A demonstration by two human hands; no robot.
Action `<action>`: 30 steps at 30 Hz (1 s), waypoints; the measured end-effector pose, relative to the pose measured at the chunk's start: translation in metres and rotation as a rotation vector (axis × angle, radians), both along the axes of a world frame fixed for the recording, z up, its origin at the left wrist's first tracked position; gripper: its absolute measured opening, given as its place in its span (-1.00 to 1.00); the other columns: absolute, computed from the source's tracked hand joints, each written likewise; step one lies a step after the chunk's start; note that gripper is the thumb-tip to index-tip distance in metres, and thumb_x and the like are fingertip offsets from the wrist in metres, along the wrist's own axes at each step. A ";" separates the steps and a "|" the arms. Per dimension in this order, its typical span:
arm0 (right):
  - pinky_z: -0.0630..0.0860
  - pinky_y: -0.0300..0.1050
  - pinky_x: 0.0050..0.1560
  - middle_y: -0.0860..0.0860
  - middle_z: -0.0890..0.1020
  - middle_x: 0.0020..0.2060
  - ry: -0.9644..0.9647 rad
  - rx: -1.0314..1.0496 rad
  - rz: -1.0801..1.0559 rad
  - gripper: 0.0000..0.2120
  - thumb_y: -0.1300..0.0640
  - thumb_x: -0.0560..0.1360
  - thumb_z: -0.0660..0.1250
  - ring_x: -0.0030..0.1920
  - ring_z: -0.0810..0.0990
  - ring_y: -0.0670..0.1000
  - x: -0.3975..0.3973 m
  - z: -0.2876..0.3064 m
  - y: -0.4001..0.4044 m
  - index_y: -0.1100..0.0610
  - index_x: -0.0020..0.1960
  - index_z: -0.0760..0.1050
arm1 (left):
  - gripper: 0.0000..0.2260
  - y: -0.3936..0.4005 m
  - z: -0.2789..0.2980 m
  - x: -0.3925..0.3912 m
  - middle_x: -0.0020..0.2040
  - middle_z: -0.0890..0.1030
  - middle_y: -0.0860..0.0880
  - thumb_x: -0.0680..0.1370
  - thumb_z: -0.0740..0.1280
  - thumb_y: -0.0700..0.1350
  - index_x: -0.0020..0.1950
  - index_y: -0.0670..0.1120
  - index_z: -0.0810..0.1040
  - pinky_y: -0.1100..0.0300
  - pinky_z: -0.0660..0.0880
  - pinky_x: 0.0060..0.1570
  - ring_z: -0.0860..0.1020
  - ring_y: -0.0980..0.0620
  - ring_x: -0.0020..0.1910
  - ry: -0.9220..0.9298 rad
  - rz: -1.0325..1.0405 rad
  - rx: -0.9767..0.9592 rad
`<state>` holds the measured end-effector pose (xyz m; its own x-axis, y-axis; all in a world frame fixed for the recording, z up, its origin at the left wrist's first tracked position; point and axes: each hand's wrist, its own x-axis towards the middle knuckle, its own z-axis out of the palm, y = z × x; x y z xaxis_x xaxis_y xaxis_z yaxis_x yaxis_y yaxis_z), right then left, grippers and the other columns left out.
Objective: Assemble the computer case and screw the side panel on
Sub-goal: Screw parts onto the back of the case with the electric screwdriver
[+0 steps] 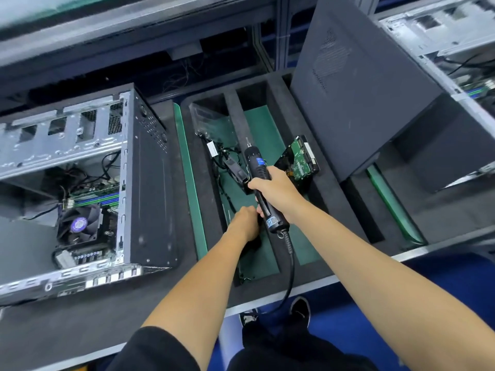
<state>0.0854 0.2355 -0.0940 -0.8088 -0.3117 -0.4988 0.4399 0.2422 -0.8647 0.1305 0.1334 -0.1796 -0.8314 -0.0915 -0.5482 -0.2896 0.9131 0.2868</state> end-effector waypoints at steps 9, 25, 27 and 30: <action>0.46 -0.02 -0.40 0.17 0.49 -0.29 -0.060 -0.009 0.009 -0.81 0.18 0.43 0.34 -0.45 0.48 0.14 0.008 0.002 -0.013 0.18 -0.02 0.38 | -0.85 -0.017 0.023 -0.012 -0.04 0.55 -0.26 0.49 0.20 -0.27 -0.02 -0.29 0.50 0.05 0.44 -0.14 0.55 -0.24 -0.03 0.145 0.251 0.151; 0.51 -0.08 -0.46 0.14 0.51 -0.36 0.097 -0.139 0.070 -0.78 0.19 0.51 0.34 -0.52 0.50 0.09 0.014 0.105 -0.012 0.21 0.11 0.39 | -0.83 -0.054 0.186 -0.049 -0.28 0.63 0.04 0.44 0.39 -0.33 -0.25 -0.07 0.63 0.32 0.49 -0.29 0.55 0.15 -0.33 0.720 0.792 0.810; 0.50 -0.07 -0.45 0.11 0.51 -0.41 0.118 -0.171 0.114 -0.83 0.18 0.50 0.34 -0.53 0.49 0.09 0.022 0.119 -0.017 0.16 0.03 0.39 | -0.83 -0.066 0.209 -0.041 -0.30 0.62 -0.01 0.46 0.36 -0.34 -0.25 -0.10 0.62 0.32 0.50 -0.29 0.53 0.13 -0.36 0.777 0.818 0.871; 0.47 -0.10 -0.49 0.09 0.51 -0.43 0.138 -0.197 0.198 -0.85 0.17 0.50 0.35 -0.54 0.49 0.09 0.040 0.135 -0.030 0.12 0.00 0.39 | -0.83 -0.081 0.233 -0.025 -0.29 0.60 -0.02 0.50 0.34 -0.30 -0.26 -0.11 0.61 0.33 0.50 -0.31 0.51 0.11 -0.34 0.843 0.852 0.901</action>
<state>0.1257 0.2054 0.0408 -0.7784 -0.5500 -0.3027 0.2760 0.1332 -0.9519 0.1052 0.0526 0.0534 -0.7960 -0.5996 -0.0833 -0.0973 -0.0090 0.9952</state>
